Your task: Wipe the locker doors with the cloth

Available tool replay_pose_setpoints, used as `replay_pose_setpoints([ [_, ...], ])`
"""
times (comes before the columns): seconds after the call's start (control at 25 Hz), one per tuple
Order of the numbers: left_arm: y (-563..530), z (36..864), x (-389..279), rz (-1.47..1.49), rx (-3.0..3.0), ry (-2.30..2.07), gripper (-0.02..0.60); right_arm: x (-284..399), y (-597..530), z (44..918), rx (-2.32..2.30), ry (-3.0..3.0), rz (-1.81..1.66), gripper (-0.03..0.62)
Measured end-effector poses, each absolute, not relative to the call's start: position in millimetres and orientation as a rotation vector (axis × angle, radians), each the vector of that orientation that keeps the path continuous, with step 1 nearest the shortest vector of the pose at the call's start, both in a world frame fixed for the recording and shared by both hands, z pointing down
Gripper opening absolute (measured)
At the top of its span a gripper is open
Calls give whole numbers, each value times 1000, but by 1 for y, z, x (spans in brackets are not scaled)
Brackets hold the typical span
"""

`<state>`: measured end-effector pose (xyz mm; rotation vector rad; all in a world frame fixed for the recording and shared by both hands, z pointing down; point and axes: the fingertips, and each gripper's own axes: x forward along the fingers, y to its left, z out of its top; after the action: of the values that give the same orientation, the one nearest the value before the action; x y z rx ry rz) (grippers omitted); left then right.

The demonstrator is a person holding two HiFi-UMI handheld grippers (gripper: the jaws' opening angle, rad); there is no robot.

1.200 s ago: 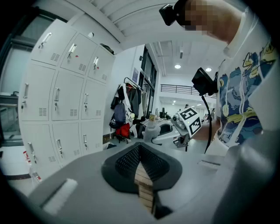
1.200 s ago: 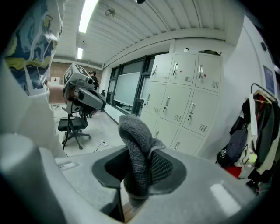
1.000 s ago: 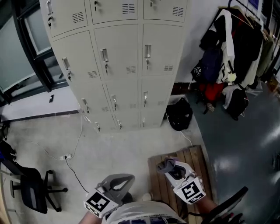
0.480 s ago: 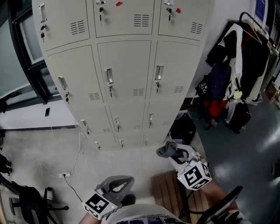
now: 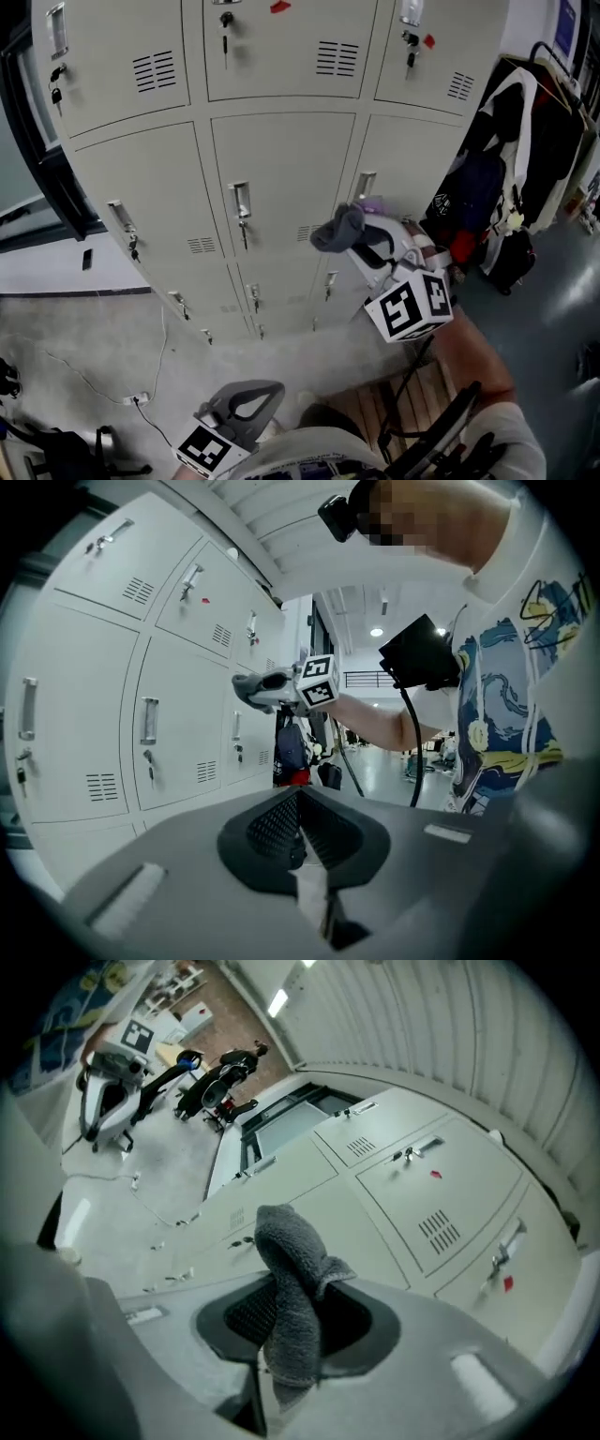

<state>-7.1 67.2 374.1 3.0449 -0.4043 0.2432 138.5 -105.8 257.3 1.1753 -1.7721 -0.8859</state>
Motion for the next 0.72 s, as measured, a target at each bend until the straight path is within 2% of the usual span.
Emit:
replay_pose_setpoints([
  [0.4, -4, 369, 9, 217, 2968, -570, 3, 148, -226, 179, 1132, -1646, -1154, 115],
  [0.72, -31, 371, 32, 220, 2962, -565, 3, 157, -250, 206, 1092, -1680, -1127, 115],
])
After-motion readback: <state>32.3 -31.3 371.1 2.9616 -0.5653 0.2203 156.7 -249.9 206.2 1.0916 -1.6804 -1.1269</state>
